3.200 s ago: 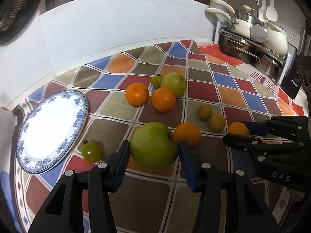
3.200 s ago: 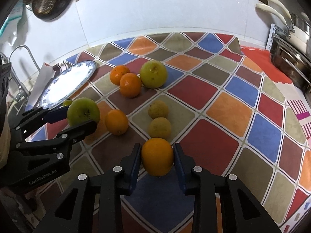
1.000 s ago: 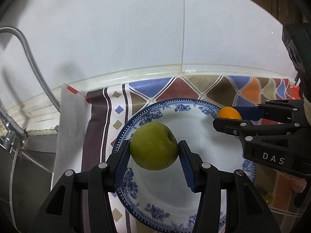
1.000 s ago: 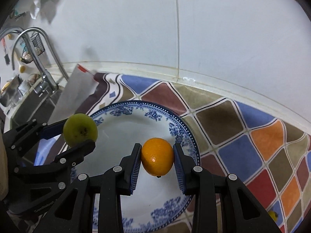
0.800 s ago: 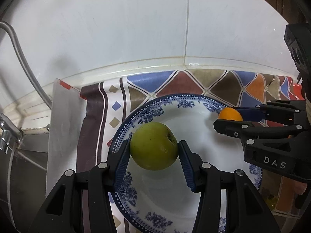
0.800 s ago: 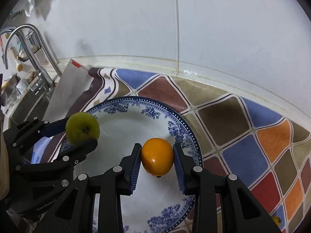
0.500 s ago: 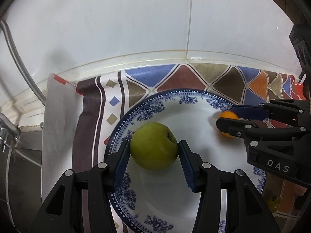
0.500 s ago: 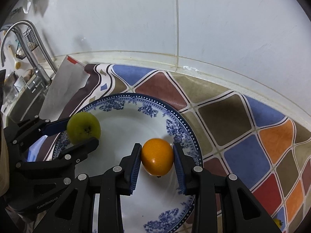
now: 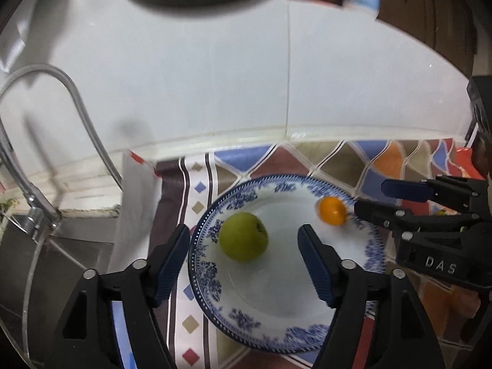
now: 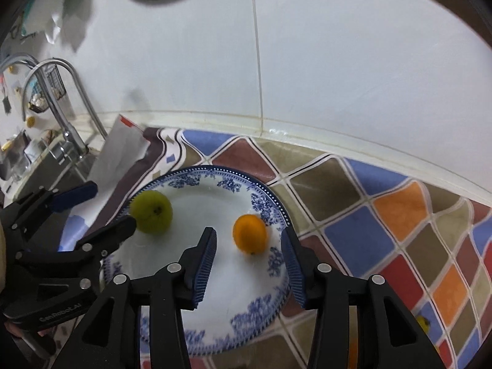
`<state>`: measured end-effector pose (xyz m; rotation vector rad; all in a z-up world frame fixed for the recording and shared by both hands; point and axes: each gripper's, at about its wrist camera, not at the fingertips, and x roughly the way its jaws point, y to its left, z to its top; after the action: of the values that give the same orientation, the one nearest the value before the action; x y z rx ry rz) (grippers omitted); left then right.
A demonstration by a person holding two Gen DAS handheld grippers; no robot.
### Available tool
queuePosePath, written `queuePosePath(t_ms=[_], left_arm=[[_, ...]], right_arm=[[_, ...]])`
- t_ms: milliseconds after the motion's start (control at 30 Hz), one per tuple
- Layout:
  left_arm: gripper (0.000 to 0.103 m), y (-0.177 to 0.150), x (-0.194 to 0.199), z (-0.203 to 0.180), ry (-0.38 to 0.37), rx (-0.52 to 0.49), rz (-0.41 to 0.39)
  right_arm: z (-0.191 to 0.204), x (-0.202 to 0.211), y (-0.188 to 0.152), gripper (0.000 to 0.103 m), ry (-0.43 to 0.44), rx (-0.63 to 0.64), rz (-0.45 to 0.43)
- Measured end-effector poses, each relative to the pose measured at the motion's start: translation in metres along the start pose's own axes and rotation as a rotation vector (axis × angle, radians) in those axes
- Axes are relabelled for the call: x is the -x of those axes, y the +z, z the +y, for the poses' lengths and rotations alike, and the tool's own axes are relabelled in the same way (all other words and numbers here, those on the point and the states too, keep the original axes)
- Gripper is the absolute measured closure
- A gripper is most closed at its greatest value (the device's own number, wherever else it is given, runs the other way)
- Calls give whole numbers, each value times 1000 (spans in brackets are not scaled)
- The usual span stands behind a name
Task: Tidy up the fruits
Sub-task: 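Move both tools back toward the loose fruits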
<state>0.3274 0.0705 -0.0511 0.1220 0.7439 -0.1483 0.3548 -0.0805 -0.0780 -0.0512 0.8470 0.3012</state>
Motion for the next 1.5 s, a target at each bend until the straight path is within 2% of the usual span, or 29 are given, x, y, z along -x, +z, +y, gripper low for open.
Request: queuePosePath(t_ms=[267, 433, 767, 933, 1200, 1500], left_arm=[[15, -5, 67, -13, 4, 24, -110], [12, -12, 100, -25, -1, 15, -162], [5, -33, 152, -56, 5, -22, -249], [2, -46, 167, -67, 6, -14, -266], [1, -70, 170, -91, 8, -44, -260], [1, -90, 161, -114, -11, -73, -230]], right_arm=[[2, 67, -19, 41, -33, 8, -113], [2, 103, -31, 31, -61, 5, -174], [-12, 175, -67, 26, -158, -19, -283], [-20, 198, -88, 25, -207, -52, -309], [-32, 219, -124, 24, -264, -82, -322], [-48, 223, -157, 24, -316, -91, -271]])
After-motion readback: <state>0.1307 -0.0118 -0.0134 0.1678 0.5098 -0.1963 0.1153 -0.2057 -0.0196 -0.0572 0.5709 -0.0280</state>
